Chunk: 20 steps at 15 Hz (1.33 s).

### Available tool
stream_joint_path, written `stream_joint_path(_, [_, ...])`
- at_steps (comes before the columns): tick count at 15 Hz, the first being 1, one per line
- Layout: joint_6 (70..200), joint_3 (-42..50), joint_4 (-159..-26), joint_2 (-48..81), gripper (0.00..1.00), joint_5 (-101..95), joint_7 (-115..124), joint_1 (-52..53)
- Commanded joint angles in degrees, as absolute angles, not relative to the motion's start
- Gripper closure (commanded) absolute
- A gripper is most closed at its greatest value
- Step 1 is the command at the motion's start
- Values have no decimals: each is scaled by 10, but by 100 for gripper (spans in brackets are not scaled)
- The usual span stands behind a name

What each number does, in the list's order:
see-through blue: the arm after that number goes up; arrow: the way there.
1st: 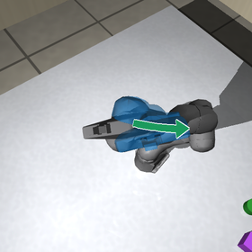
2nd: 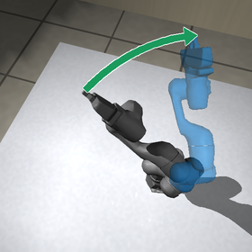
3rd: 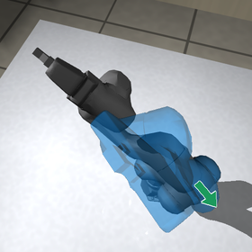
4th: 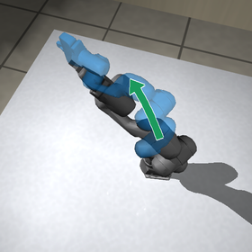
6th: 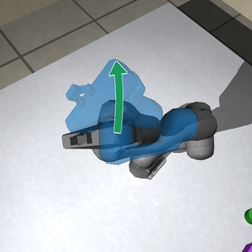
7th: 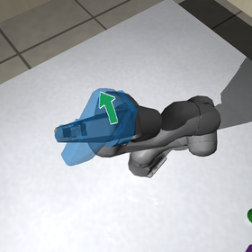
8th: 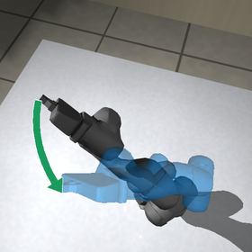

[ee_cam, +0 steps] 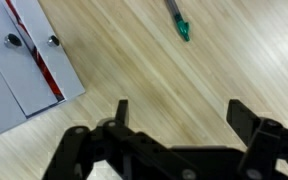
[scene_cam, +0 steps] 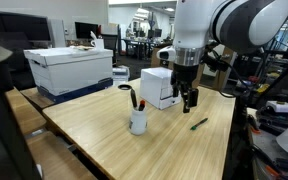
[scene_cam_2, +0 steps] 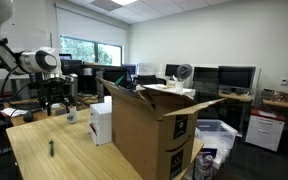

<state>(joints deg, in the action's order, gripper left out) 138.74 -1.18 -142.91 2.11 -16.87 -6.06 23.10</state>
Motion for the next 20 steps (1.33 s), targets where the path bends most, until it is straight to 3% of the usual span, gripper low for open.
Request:
stream_joint_path(1, [1364,-55,-1434,13,0,-165,-97,178])
stream_joint_path(20, [1374,-74,-1447,48,0,-192,-204,104])
